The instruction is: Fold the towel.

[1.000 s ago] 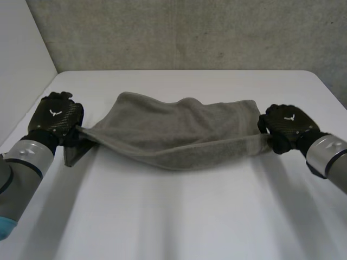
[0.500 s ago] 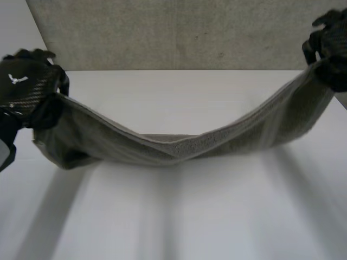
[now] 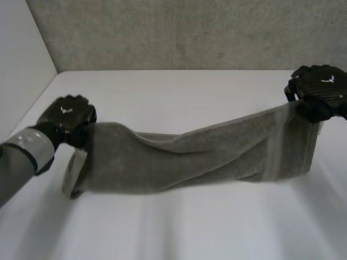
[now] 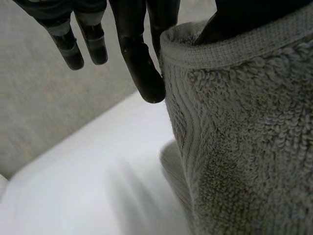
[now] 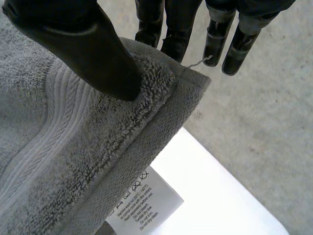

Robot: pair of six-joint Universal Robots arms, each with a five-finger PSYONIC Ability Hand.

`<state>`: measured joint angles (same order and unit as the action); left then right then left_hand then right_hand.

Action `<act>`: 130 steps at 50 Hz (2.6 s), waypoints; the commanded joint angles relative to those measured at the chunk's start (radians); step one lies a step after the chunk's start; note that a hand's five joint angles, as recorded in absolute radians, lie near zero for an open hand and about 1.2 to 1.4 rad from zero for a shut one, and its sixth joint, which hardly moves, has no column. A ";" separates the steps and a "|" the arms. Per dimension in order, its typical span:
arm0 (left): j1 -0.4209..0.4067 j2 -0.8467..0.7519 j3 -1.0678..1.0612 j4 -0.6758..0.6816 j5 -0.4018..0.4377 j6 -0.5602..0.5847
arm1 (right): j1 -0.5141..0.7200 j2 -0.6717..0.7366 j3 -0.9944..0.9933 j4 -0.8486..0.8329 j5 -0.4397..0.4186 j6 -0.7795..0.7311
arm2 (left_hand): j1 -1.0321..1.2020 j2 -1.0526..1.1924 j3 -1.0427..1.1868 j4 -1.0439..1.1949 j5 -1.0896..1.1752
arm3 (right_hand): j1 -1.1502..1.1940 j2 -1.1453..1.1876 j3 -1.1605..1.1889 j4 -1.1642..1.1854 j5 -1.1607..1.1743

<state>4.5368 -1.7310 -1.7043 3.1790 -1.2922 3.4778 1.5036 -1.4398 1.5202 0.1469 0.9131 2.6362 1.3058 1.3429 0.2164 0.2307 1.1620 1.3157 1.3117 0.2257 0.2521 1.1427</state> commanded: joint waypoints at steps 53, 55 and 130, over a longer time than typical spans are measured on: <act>0.051 0.342 -0.267 0.096 0.212 -0.016 | -0.258 -0.306 0.222 -0.043 -0.318 0.100 | 0.090 0.053 -0.042 -0.056 0.060 | 0.081 0.085 -0.051 -0.078 0.079; 0.050 0.369 -0.247 0.061 0.212 -0.019 | -0.299 -0.338 0.170 -0.015 -0.382 0.161 | 0.090 0.053 -0.042 -0.056 0.060 | 0.081 0.085 -0.051 -0.078 0.079; -0.038 -0.147 -0.075 0.094 -0.128 -0.028 | -0.068 0.007 0.172 -0.142 0.015 0.059 | -0.212 -0.250 -0.042 -0.056 -0.243 | 0.081 0.085 -0.051 -0.078 0.079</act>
<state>4.5157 -1.8666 -1.7683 3.2445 -1.3146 3.4614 1.4402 -1.4357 1.6745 0.0200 0.9289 2.6921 1.3050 1.3370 0.2164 0.2307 1.1572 1.3167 1.3159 0.2257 0.2521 1.1448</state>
